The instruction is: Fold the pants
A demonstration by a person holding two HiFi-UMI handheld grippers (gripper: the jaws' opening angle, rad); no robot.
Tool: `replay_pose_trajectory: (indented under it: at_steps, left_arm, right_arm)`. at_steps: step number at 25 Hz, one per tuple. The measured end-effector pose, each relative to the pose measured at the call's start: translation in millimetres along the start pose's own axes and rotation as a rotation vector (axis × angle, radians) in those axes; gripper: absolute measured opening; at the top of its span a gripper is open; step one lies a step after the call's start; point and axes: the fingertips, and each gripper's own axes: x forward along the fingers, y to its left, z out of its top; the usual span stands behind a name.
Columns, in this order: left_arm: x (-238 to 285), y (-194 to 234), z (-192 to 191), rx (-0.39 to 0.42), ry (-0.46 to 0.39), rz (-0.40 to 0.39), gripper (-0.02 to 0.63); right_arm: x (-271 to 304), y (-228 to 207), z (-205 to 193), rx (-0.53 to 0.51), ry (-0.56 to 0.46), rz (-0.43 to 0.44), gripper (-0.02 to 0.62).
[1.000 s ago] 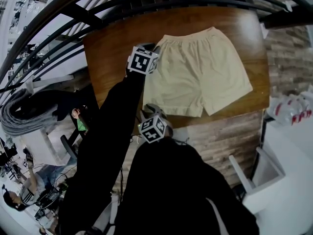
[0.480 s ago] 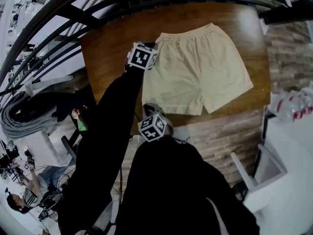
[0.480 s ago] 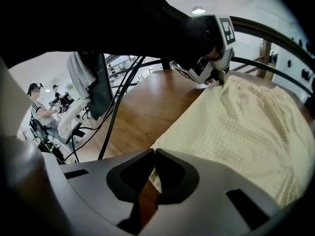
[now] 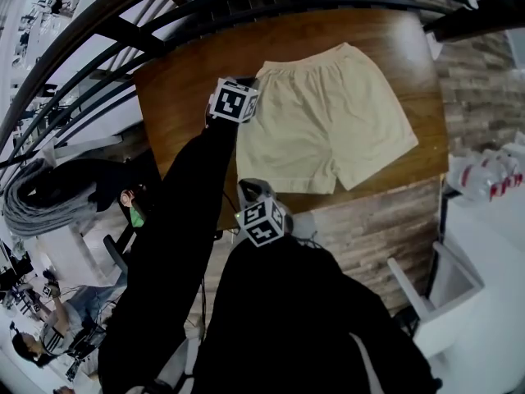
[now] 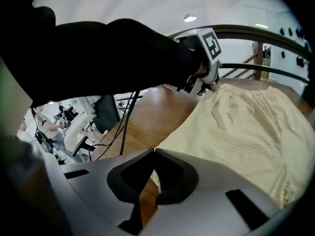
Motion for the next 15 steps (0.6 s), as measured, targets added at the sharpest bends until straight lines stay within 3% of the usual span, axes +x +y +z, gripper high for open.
replay_pose_trajectory:
  at_steps: [10, 15]
  left_arm:
    - [-18, -10, 7, -0.054, -0.027, 0.015, 0.006]
    - [-25, -16, 14, -0.051, -0.033, 0.042, 0.006]
  right_arm:
    - [-68, -15, 26, 0.115, -0.164, 0.010, 0.009]
    - [-87, -22, 35, 0.120, -0.204, -0.006, 0.009]
